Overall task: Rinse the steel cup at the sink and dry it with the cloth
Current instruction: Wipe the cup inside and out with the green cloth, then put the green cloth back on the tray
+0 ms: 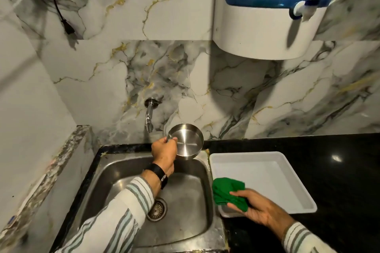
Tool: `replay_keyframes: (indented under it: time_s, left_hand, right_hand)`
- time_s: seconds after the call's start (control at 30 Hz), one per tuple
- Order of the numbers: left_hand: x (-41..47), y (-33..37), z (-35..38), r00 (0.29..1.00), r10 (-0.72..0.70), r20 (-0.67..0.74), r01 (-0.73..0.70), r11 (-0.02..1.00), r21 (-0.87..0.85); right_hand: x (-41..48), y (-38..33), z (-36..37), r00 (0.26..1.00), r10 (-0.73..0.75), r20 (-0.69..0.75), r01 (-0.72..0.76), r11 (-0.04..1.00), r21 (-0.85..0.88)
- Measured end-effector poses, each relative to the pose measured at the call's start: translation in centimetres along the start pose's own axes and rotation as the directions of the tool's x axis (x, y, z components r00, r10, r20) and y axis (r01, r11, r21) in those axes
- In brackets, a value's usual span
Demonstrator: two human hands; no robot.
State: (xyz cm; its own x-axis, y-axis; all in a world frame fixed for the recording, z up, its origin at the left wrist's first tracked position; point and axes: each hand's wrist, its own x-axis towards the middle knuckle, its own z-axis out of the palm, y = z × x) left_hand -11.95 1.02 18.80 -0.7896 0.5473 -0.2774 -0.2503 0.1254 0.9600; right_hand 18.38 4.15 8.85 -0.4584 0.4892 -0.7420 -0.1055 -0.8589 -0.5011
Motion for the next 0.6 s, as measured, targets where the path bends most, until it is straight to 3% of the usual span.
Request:
replay_keyframes:
  time_s: [0.27, 0.6]
  left_hand:
    - [2.0, -3.5, 3.0, 0.991, -0.037, 0.125, 0.022, 0.993, 0.113]
    - [2.4, -9.1, 7.2, 0.969, -0.157, 0.192, 0.125, 0.978, 0.170]
  right_hand:
    - [-0.5, -10.5, -8.0, 0.965, -0.144, -0.217, 0.091, 0.967, -0.239]
    - [4.8, -14.8, -14.7, 0.922, -0.053, -0.383, -0.096, 0.928, -0.359]
